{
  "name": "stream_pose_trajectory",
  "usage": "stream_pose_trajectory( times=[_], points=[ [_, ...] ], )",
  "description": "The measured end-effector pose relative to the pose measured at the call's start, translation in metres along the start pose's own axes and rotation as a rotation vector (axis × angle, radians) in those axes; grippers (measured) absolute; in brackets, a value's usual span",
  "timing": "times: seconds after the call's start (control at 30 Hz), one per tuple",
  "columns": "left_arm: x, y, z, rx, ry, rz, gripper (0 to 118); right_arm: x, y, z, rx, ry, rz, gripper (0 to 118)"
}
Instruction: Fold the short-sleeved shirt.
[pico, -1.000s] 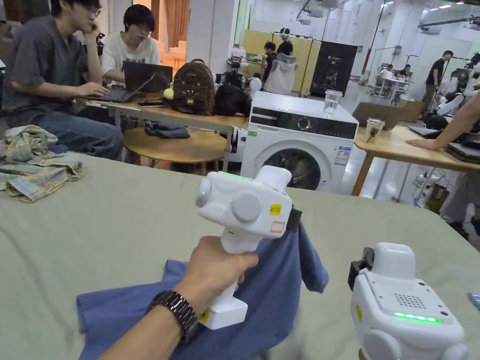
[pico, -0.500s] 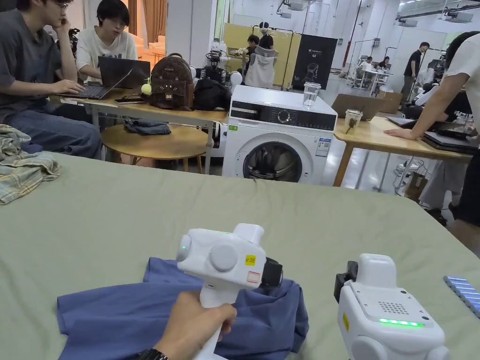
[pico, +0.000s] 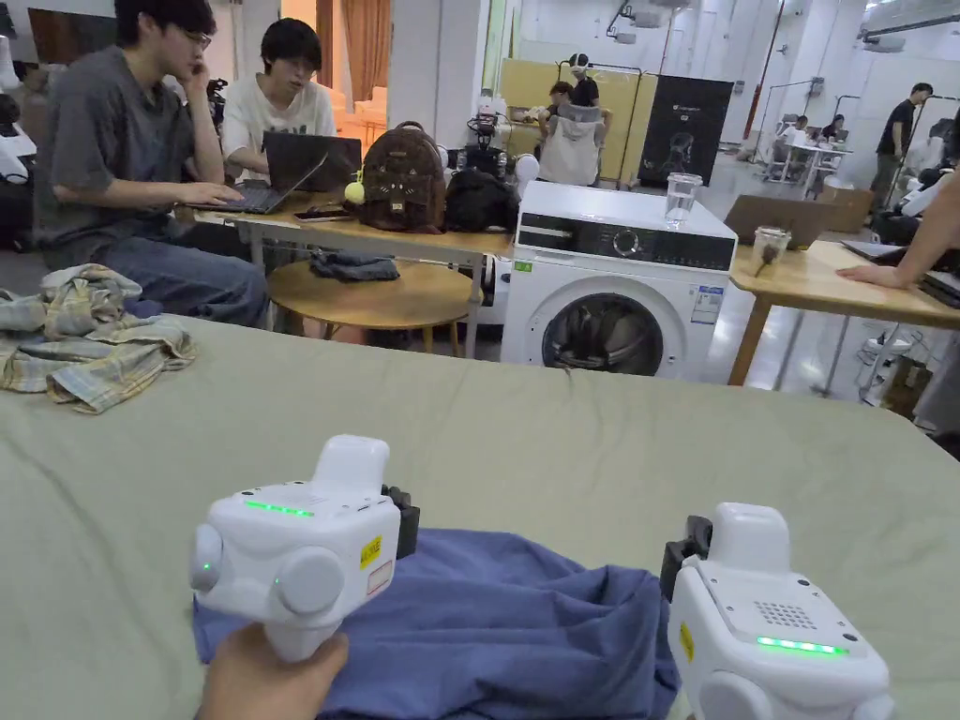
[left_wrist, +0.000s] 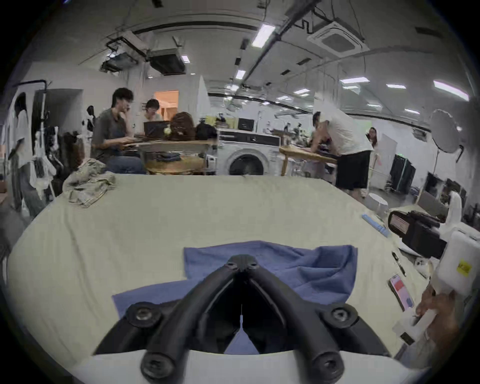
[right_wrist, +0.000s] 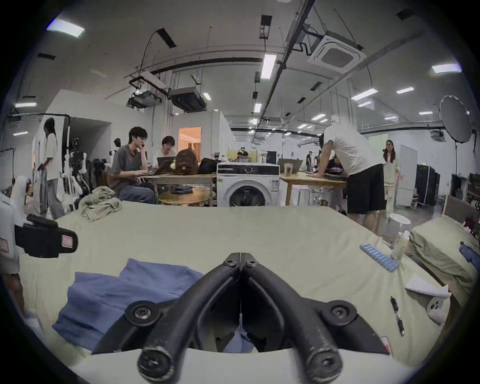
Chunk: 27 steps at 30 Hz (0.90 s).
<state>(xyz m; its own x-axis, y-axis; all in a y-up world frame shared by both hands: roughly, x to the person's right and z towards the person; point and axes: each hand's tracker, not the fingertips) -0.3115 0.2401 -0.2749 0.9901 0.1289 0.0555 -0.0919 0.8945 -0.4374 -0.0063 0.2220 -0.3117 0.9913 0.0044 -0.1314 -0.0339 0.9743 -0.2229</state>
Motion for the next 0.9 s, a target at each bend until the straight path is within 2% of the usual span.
stream_pose_trajectory(
  times=[0.17,0.3,0.5,0.53,0.57,0.6,0.67,0.7,0.73,0.83,0.9],
  points=[
    [-0.049,-0.002,0.011,-0.064,0.067,0.046,0,-0.011,-0.003,-0.004,-0.015,0.026,-0.008,0],
    [-0.102,-0.005,-0.001,-0.254,0.093,0.121,0,-0.017,-0.006,-0.009,-0.028,0.039,0.009,0],
    [-0.156,-0.018,-0.025,-0.361,0.184,0.179,0,-0.017,-0.011,-0.014,-0.047,0.043,0.023,0],
    [-0.164,-0.021,-0.032,-0.396,0.171,0.209,10,-0.017,-0.012,-0.014,-0.054,0.044,0.022,0],
    [-0.169,-0.025,-0.036,-0.415,0.160,0.235,27,-0.016,-0.013,-0.015,-0.057,0.046,0.020,0],
    [-0.175,-0.031,-0.043,-0.448,0.146,0.284,39,-0.015,-0.014,-0.015,-0.059,0.044,0.021,0],
    [-0.183,-0.039,-0.055,-0.467,0.183,0.320,45,-0.013,-0.017,-0.016,-0.065,0.038,0.027,0],
    [-0.184,-0.046,-0.061,-0.484,0.200,0.333,54,-0.012,-0.018,-0.016,-0.068,0.036,0.029,0],
    [-0.187,-0.052,-0.071,-0.511,0.193,0.346,57,-0.010,-0.020,-0.016,-0.072,0.032,0.028,0],
    [-0.192,-0.074,-0.097,-0.584,0.253,0.352,60,-0.004,-0.023,-0.016,-0.087,0.024,0.024,0],
    [-0.181,-0.079,-0.100,-0.561,0.263,0.295,61,0.001,-0.025,-0.016,-0.097,0.013,0.028,0]
  ],
)
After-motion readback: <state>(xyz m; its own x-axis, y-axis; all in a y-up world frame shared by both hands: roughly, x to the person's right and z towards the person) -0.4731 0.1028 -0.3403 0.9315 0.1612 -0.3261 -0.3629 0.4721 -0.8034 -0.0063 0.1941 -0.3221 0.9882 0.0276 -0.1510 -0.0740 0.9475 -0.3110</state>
